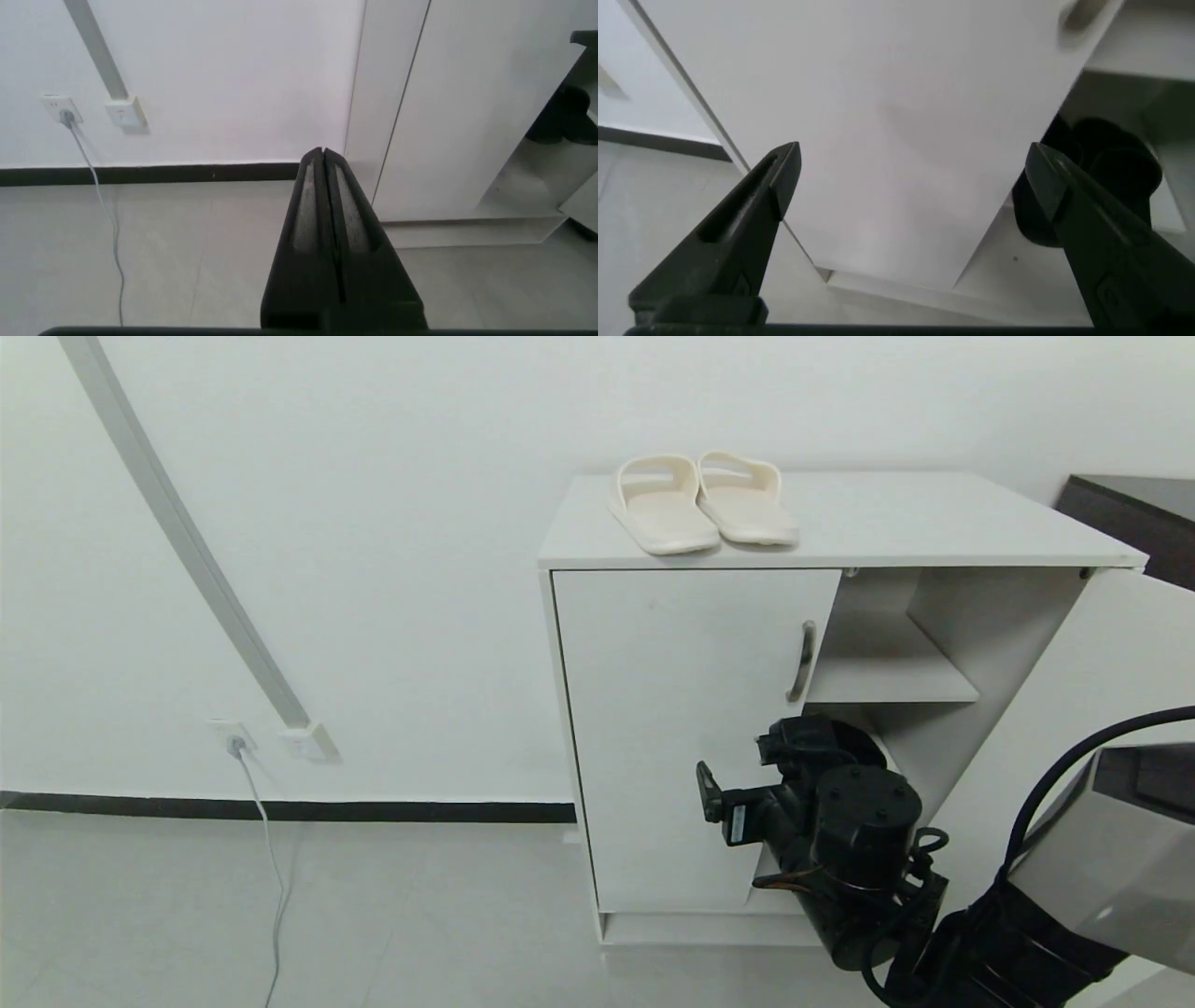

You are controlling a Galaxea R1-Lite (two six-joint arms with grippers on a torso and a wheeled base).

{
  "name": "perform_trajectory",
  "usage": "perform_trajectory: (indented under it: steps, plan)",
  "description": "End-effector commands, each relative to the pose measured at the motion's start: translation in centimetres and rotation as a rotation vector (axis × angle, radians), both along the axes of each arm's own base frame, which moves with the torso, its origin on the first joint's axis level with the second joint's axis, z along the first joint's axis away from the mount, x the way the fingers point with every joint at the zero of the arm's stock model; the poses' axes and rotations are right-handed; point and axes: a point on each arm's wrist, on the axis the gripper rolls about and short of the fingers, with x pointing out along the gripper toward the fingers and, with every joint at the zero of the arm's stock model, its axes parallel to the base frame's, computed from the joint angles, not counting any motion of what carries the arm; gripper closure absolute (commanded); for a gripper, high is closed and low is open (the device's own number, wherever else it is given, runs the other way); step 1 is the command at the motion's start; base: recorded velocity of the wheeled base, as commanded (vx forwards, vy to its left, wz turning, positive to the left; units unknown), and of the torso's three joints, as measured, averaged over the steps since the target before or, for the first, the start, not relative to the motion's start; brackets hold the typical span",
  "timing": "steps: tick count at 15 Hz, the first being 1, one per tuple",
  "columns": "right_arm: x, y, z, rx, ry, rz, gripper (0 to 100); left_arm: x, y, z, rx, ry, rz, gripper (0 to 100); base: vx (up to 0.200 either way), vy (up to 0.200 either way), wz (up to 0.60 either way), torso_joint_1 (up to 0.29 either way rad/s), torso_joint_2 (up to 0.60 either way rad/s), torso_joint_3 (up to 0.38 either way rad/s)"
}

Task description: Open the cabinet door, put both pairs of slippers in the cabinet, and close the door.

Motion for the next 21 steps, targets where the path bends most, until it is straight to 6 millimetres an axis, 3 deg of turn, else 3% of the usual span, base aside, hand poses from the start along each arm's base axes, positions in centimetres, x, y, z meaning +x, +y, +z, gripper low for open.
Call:
perform_trajectory:
  steps: [1,21]
  plan:
    - [-0.01,0.01,-0.06,-0.001,0.001,0.0,0,0.01,0.0,0.0,0.0,0.001,0.0,100,0.0,0.0,0.0,0.154,-0.48,-0.325]
    - [-0.03,-0.09,-0.21,-0.015,0.003,-0.001,0,0.01,0.13,0.0,0.009,0.002,0.058,100,0.0,0.0,0.0,0.214,-0.53,-0.32]
